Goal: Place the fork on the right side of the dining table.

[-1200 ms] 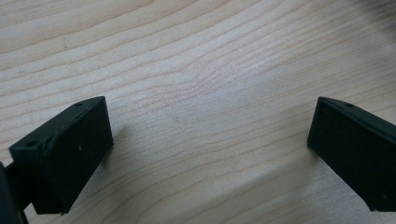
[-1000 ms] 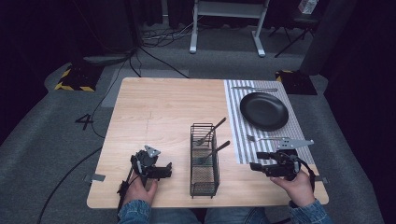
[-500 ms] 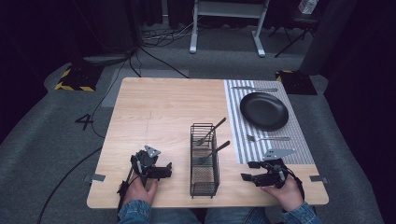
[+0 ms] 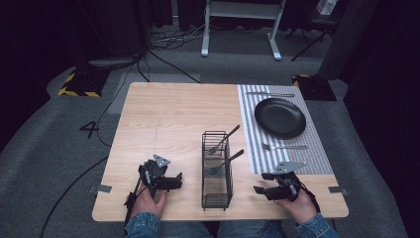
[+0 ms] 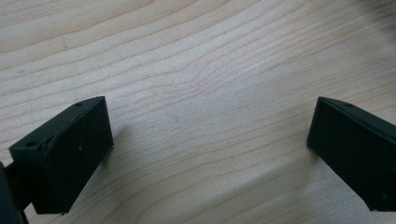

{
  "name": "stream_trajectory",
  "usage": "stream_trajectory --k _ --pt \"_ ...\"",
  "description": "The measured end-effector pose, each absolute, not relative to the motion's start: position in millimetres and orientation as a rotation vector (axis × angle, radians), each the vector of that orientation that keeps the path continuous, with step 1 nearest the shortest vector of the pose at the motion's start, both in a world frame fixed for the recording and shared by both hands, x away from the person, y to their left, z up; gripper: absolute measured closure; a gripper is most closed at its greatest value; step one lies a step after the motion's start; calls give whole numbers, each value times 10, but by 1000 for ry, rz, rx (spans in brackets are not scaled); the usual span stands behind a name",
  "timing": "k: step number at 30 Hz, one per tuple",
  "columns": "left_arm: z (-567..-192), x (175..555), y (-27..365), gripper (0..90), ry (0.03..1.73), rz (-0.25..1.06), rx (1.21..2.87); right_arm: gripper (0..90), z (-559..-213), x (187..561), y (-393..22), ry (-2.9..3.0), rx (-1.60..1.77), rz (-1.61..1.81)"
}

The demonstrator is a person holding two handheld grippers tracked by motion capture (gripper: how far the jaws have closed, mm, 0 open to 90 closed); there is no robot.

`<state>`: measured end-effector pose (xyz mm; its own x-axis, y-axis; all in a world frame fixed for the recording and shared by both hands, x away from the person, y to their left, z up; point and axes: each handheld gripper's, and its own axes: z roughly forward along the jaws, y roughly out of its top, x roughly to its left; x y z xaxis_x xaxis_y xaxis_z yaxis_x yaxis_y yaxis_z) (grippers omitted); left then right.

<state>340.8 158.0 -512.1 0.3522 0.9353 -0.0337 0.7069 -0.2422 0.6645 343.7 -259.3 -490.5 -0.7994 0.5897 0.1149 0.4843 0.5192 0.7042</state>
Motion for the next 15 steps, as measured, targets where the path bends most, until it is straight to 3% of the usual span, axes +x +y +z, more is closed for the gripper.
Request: stream_trajectory --k 15 --pt "-5120 3407 1581 3 1424 502 2029 308 -5028 3391 -2551 2582 852 1111"
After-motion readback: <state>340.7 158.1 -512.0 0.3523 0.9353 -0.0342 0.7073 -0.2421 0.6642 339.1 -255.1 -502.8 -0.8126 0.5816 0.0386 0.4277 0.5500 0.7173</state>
